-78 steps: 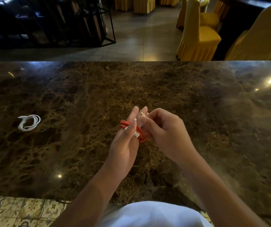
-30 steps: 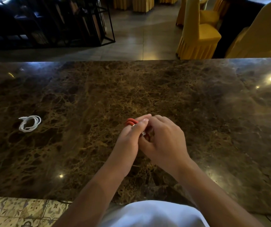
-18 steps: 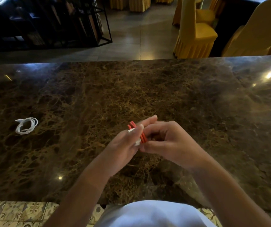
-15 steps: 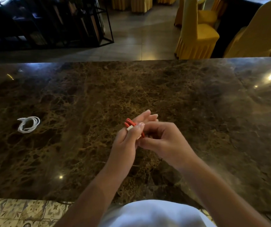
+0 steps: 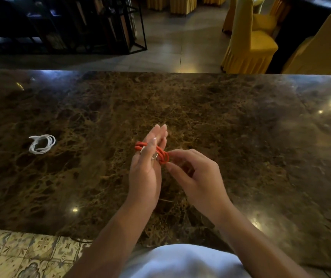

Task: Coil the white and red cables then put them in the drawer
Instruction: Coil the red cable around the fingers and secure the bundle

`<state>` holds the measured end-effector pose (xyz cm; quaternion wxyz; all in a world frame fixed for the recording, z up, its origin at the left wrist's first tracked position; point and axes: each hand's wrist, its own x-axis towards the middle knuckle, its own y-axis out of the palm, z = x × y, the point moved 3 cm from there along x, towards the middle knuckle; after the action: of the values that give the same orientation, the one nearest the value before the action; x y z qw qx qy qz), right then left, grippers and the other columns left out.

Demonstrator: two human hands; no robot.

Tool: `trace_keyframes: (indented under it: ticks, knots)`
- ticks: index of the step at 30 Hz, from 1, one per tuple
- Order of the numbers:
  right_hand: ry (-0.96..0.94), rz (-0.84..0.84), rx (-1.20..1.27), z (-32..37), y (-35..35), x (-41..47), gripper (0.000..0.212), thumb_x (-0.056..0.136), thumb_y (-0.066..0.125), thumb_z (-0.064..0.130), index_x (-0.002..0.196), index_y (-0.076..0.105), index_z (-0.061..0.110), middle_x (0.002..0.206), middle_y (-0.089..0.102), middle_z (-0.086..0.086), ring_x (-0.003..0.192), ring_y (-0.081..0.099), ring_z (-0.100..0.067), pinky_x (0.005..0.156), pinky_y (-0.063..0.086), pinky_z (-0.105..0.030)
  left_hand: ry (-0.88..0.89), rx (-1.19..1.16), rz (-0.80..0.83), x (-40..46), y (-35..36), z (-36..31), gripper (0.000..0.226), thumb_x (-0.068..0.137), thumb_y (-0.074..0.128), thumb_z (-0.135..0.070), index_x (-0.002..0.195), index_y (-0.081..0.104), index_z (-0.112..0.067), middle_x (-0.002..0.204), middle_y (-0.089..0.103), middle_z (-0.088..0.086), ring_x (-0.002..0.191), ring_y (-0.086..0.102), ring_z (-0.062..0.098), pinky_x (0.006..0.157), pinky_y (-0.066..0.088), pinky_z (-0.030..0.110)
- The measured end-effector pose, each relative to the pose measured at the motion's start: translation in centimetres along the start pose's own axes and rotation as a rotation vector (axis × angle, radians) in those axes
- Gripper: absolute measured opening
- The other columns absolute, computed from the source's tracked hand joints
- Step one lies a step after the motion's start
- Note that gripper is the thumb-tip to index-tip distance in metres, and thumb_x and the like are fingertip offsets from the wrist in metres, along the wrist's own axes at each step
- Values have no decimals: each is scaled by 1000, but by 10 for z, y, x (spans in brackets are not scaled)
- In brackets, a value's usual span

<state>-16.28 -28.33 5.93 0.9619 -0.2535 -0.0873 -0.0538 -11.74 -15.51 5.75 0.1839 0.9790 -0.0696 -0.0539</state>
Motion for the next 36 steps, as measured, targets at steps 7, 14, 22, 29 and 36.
trace_keyframes:
  ticks: [7, 14, 22, 29, 36]
  knots:
    - [-105, -15, -98, 3, 8, 13, 19, 95, 71, 25, 112, 78, 21, 95, 65, 8, 82, 62, -10, 69, 57, -32, -84, 87, 127, -7, 3, 14, 63, 101, 37, -49, 157, 42, -19, 159, 52, -5, 147, 46, 8, 125, 32, 35]
    - [-150, 270, 246, -1, -13, 16, 24, 91, 77, 8, 115, 77, 11, 106, 67, 2, 95, 65, -19, 81, 58, -33, -365, -238, 516, 8, -12, -4, 69, 107, 39, -48, 157, 39, 0, 167, 35, 18, 157, 30, 31, 123, 35, 41]
    - [216, -49, 610, -30, -29, 22, 14, 96, 62, -1, 108, 69, 2, 86, 72, -9, 74, 65, -17, 67, 52, -33, -257, -304, 442, 4, -8, 3, 50, 101, 38, -18, 135, 58, 13, 148, 53, 34, 149, 43, 42, 124, 35, 43]
    - [451, 543, 777, -42, 1, 44, 57, 98, 52, 56, 117, 73, 6, 115, 74, -14, 110, 70, -29, 94, 55, -36, -360, -472, 628, -11, -2, 12, 56, 107, 45, -26, 138, 50, 21, 144, 52, 41, 145, 43, 49, 124, 35, 45]
    - [298, 803, 837, -16, 23, 48, 36, 100, 57, 44, 100, 56, 8, 79, 54, -8, 67, 54, -16, 63, 48, -23, -430, -480, 690, -18, -4, 25, 56, 111, 36, -29, 138, 51, 18, 145, 52, 38, 145, 42, 51, 121, 38, 42]
